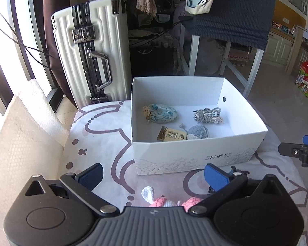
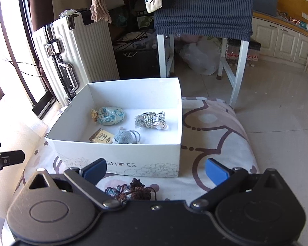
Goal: Organize objects
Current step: 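Lower the left gripper onto the pink crocheted doll while the right lowers onto the wooden block, then close the left gripper on the pink doll while the right grasps the wooden oval block, then lift and carry the pink doll and wooden block over the box with both grippers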
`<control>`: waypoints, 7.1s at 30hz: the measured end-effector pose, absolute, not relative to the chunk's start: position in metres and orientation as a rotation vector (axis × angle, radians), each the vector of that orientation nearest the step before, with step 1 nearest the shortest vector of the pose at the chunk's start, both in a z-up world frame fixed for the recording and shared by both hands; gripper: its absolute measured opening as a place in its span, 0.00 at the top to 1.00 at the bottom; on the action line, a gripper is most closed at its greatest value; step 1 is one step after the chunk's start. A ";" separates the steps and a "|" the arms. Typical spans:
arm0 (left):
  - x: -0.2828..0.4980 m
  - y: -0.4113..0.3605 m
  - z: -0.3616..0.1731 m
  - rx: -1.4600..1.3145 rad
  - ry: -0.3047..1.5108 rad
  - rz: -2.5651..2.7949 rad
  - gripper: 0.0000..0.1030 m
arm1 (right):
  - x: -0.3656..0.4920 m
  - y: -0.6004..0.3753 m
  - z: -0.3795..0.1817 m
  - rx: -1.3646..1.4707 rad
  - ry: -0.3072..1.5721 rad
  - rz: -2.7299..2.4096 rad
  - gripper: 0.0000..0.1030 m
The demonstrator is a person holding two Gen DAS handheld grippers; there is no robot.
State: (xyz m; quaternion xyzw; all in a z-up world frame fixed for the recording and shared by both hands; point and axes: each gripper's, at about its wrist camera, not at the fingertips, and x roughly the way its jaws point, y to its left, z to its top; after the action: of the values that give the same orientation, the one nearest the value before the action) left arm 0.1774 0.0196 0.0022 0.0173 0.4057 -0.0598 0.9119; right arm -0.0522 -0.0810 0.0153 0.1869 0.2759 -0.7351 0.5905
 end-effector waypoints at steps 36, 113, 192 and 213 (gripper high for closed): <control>0.220 0.047 -0.099 -0.379 1.273 -0.125 0.46 | -0.074 -0.135 -0.066 0.781 0.977 -1.720 0.16; 0.226 0.057 -0.132 -0.557 1.322 0.130 0.27 | -0.087 -0.142 -0.112 1.088 0.959 -1.762 0.00; 0.193 0.010 -0.024 -0.161 0.984 -0.105 0.63 | -0.046 -0.110 -0.025 0.766 0.748 -1.836 0.09; 0.172 -0.013 0.036 -0.115 0.613 -0.088 0.63 | -0.025 -0.088 0.040 0.346 0.466 -1.928 0.09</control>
State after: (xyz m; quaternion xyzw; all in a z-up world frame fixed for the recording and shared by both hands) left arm 0.1717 -0.0129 0.0364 -0.0565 0.3016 -0.0432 0.9508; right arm -0.0247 -0.0881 0.0405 0.1452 0.1958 -0.8092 0.5346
